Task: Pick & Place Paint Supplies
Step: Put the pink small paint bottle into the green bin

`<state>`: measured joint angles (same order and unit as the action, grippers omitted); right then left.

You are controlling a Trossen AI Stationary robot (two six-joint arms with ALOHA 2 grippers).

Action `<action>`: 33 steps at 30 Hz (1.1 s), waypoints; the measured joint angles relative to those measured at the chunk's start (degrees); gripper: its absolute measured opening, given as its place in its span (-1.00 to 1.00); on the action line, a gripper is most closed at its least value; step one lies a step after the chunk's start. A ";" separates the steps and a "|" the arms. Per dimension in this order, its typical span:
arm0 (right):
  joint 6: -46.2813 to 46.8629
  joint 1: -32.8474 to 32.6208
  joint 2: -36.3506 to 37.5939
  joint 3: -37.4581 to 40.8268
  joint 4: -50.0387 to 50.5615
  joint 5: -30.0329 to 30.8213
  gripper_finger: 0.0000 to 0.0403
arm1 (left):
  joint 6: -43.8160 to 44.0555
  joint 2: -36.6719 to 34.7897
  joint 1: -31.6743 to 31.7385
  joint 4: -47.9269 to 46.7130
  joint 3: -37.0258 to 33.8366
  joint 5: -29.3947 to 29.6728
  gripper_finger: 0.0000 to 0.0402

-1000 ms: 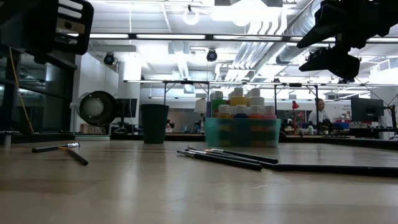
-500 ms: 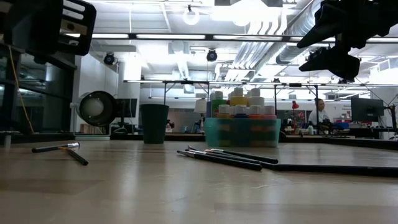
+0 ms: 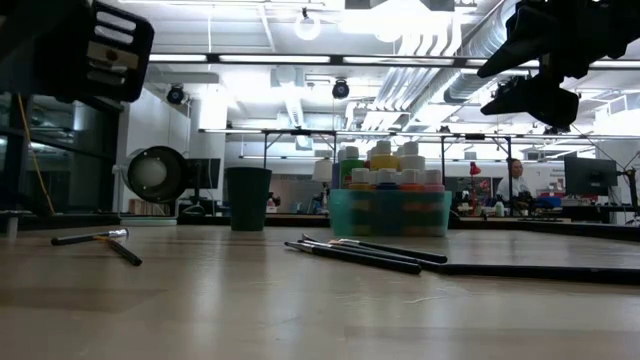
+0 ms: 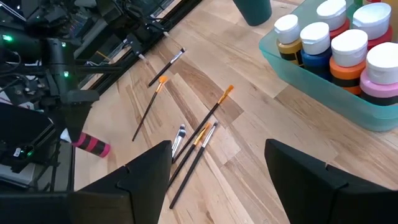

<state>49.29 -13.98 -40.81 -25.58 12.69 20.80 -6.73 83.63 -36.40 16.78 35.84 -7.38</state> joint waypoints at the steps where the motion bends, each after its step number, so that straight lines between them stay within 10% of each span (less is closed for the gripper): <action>1: 0.00 0.00 -0.01 0.00 -0.02 0.00 0.25 | 0.10 0.22 0.00 -0.05 0.02 -0.03 -0.03; 10: 0.00 -0.01 0.00 0.00 0.00 -0.02 0.25 | 0.12 0.32 0.00 0.28 -0.01 -1.86 -0.42; 20: 0.01 -0.02 0.00 0.00 0.00 -0.02 0.25 | 4.78 -0.19 1.37 -2.06 1.70 -2.79 -0.43; 33: 0.00 -0.01 -0.01 0.00 0.00 -0.02 0.25 | -6.48 -0.19 20.72 -19.12 17.18 -0.41 -0.41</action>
<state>49.29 -13.99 -40.82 -25.58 12.69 20.78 -13.21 83.44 -15.69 -2.35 53.02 -7.79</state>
